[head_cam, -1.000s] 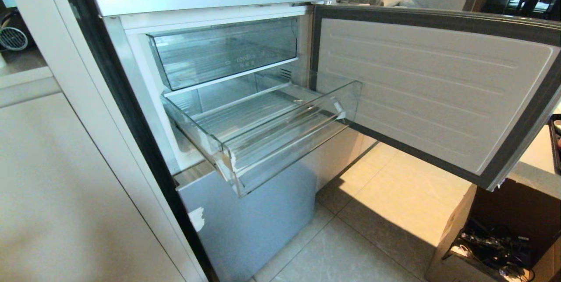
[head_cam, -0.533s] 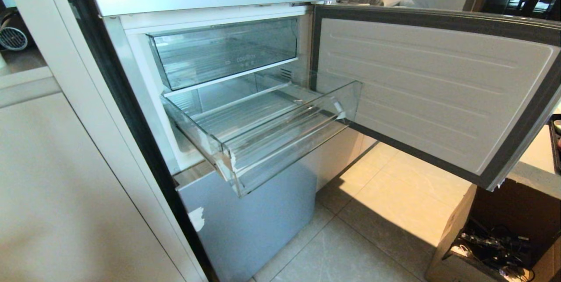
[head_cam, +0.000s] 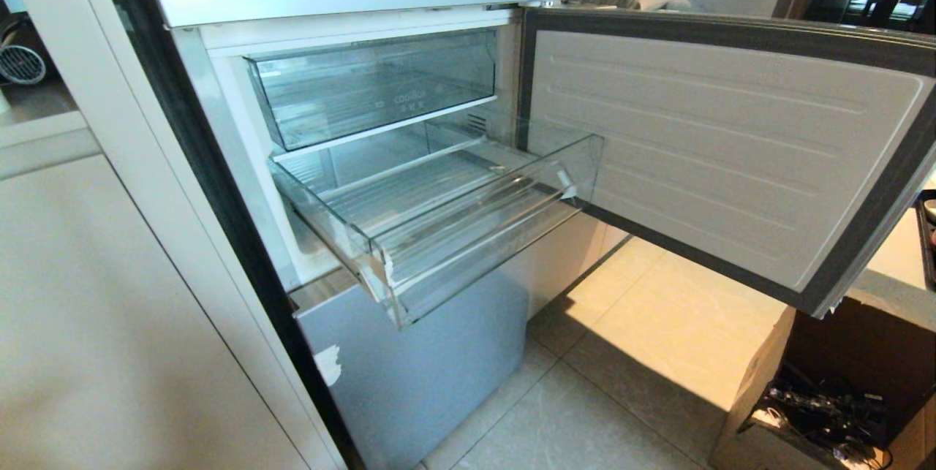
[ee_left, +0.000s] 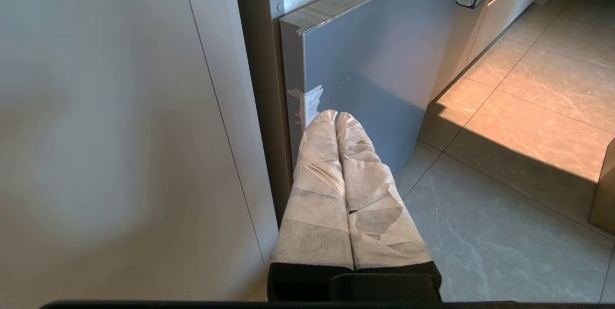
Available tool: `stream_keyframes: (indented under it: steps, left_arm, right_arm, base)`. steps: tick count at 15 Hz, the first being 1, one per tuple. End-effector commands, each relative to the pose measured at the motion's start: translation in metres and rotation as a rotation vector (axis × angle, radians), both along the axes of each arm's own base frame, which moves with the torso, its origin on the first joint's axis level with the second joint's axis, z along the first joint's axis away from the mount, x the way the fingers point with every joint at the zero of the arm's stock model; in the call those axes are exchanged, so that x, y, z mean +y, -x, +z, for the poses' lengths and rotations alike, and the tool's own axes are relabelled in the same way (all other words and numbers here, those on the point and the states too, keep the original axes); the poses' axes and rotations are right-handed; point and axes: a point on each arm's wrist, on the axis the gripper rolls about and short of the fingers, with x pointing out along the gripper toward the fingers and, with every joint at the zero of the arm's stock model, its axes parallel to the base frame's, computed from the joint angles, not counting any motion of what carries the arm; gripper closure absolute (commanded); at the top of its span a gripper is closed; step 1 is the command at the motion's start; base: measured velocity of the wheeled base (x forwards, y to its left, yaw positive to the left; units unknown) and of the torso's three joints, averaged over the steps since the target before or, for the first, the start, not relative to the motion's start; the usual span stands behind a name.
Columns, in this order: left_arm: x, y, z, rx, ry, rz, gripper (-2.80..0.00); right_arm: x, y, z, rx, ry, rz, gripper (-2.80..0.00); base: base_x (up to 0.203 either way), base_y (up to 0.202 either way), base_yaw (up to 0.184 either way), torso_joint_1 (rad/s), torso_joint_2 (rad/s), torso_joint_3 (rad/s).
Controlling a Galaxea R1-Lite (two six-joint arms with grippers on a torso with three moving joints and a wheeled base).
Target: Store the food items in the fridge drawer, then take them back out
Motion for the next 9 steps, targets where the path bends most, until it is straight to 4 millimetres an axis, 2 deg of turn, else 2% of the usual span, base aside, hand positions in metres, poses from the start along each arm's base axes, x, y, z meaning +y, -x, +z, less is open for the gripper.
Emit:
stream_keyframes:
  steps: [1,6,9]
  left_arm:
    - [0.0,0.0,0.0,0.001,0.0,0.0,0.0]
    - [0.0,0.0,0.0,0.001,0.0,0.0,0.0]
    - [0.0,0.0,0.0,0.001,0.0,0.0,0.0]
  right_arm:
    - [-0.002,-0.002,-0.003,-0.001,-0.001,0.003,0.0]
    - [-0.001,0.0,0.001,-0.004,0.004,0.002,0.0]
    - [0.017,0.014,0.039,-0.035,0.051,-0.008,0.0]
  base:
    - [0.0,0.0,0.0,0.0,0.0,0.0]
    - [0.0,0.0,0.0,0.0,0.0,0.0]
    - [0.0,0.0,0.0,0.0,0.0,0.0]
